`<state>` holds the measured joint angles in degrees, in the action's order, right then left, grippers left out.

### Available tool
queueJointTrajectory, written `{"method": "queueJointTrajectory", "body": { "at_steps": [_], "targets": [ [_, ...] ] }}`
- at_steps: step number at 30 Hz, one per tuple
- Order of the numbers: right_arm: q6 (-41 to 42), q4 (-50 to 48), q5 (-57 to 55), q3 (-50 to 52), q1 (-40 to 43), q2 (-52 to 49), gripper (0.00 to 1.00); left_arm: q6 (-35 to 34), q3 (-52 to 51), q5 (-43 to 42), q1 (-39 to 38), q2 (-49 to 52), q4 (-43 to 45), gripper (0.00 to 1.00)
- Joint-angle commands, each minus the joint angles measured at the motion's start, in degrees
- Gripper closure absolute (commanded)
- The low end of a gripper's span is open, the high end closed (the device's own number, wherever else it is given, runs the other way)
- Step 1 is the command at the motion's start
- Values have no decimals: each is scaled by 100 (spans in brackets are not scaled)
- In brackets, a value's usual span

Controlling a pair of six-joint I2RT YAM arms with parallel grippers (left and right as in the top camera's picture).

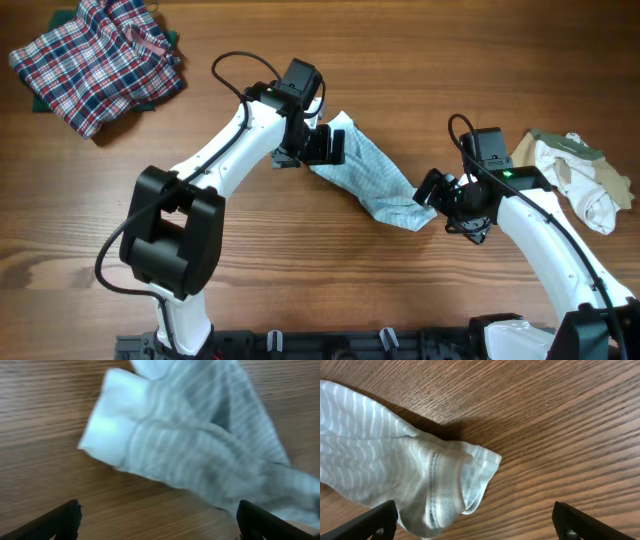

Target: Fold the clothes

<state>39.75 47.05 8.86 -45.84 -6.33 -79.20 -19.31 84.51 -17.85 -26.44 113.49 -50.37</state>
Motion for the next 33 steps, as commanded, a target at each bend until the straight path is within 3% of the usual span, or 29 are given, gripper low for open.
{"method": "queueJointTrajectory", "body": {
  "at_steps": [1,13,23,33],
  "targets": [
    [-278,-17,-98,9,-22,-52,0,-568,-55,-382,-4,74,273,0],
    [-684,50,-203,-540,299,-50,0,-1281,-881,-378,7,76,1172,0],
    [-981,55,-203,-634,341,-50,0,-1462,-1080,-341,9,98,1923,0],
    [-981,59,-203,-634,341,-50,0,-1609,-1080,-315,168,442,2022,0]
  ]
}}
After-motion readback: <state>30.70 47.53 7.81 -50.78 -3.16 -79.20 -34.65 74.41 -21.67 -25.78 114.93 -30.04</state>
